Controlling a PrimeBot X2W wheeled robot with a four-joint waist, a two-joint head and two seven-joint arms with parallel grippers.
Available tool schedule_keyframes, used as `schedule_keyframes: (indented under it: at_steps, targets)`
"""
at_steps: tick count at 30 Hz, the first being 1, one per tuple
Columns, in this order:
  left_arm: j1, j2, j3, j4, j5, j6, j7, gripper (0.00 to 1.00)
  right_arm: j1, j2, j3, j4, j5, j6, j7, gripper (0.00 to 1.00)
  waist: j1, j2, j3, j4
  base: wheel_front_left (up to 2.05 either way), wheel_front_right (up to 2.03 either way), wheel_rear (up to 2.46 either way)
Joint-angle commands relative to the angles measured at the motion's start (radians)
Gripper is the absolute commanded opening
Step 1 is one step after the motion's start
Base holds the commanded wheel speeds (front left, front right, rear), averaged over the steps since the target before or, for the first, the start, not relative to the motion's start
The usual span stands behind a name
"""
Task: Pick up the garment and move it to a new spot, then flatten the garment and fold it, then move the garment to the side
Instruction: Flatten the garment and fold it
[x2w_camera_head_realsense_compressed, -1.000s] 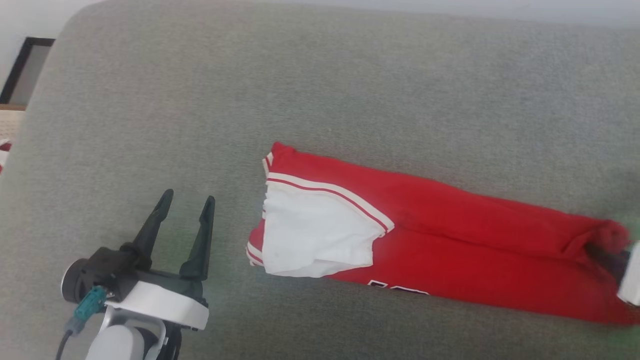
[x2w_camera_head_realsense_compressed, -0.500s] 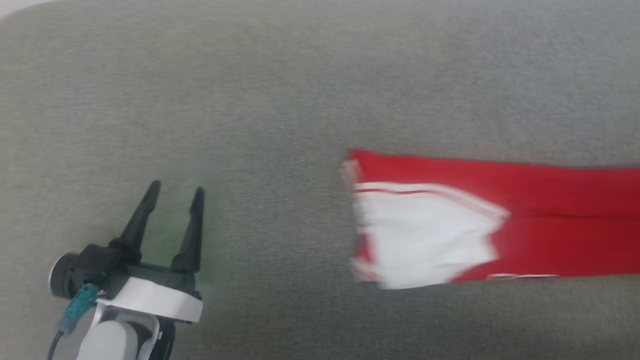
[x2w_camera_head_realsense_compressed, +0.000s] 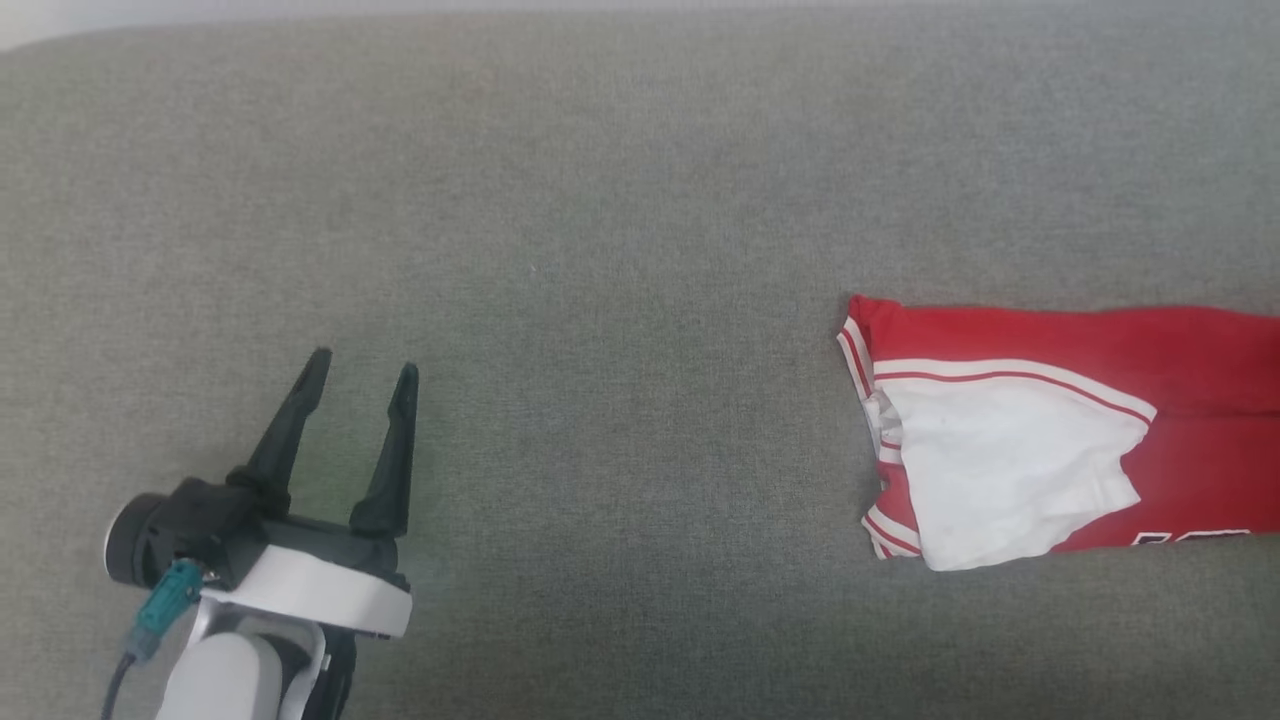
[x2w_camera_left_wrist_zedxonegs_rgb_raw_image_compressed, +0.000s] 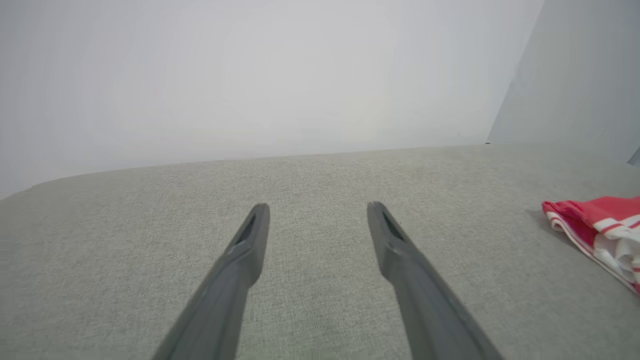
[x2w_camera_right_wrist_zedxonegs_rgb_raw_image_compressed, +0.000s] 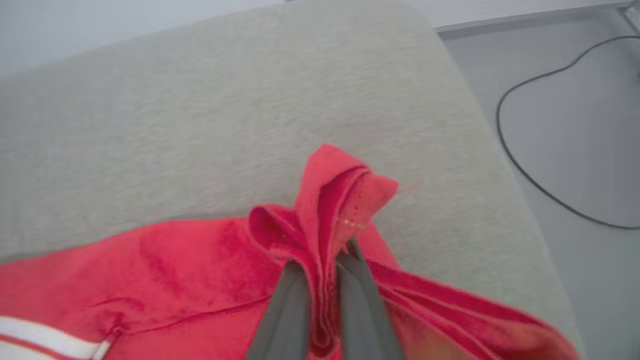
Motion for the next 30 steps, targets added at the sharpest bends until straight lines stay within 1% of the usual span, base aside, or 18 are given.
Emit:
schedule_keyframes:
  at_steps: [1, 2, 3, 4, 8, 10, 13, 17, 21, 30]
  targets:
    - [0.007, -0.003, 0.002, -0.001, 0.001, -0.002, -0.005, 1.00, 0.022, 0.011, 0.028, -0.032, 0.020, 0.000, 0.019, 0.00, 0.0000, 0.0000, -0.018, 0.007, 0.00, 0.00, 0.00]
    - [0.007, -0.003, 0.002, -0.001, 0.001, -0.002, -0.005, 1.00, 0.022, 0.011, 0.028, -0.032, 0.020, 0.000, 0.019, 0.00, 0.0000, 0.0000, -0.018, 0.007, 0.00, 0.00, 0.00]
    - [0.012, -0.004, 0.002, 0.000, 0.002, -0.002, -0.005, 1.00, 0.035, 0.016, 0.059, -0.069, 0.041, 0.000, 0.037, 0.00, 0.0000, 0.0000, -0.026, 0.010, 0.00, 0.00, 0.00]
    - [0.022, -0.008, -0.002, 0.001, 0.000, -0.002, -0.005, 1.00, 0.062, 0.024, 0.119, -0.143, 0.080, 0.000, 0.075, 0.00, 0.0000, 0.0000, -0.041, 0.022, 0.00, 0.00, 0.00]
    - [0.039, -0.015, -0.017, 0.002, -0.010, -0.002, -0.005, 1.00, 0.105, 0.060, 0.234, -0.286, 0.128, 0.000, 0.129, 0.00, 0.0000, 0.0000, -0.063, 0.048, 0.00, 0.00, 0.00]
    - [0.041, -0.018, -0.027, 0.001, -0.013, -0.002, -0.005, 1.00, 0.113, 0.076, 0.290, -0.332, 0.134, 0.000, 0.146, 0.00, 0.0000, 0.0000, -0.069, 0.064, 0.00, 0.00, 0.00]
    - [0.048, -0.022, -0.040, 0.006, -0.017, -0.002, -0.005, 1.00, 0.118, 0.101, 0.373, -0.368, 0.124, 0.000, 0.160, 0.00, 0.0000, 0.0000, -0.076, 0.091, 0.00, 0.00, 0.00]
    - [0.049, -0.023, -0.055, 0.011, -0.022, -0.002, -0.005, 1.00, 0.105, 0.126, 0.458, -0.369, 0.119, 0.000, 0.164, 0.00, 0.0000, 0.0000, -0.079, 0.127, 0.00, 0.00, 0.00]
    - [0.049, -0.025, -0.058, 0.012, -0.031, -0.002, -0.005, 1.00, 0.083, 0.135, 0.509, -0.344, 0.113, 0.000, 0.155, 0.00, 0.0000, 0.0000, -0.075, 0.150, 0.00, 0.00, 0.00]
    - [0.034, -0.030, -0.073, 0.026, -0.045, -0.002, -0.005, 1.00, 0.067, 0.124, 0.588, -0.250, 0.086, 0.000, 0.096, 0.00, 0.0000, 0.0000, -0.080, 0.161, 0.00, 0.00, 0.00]
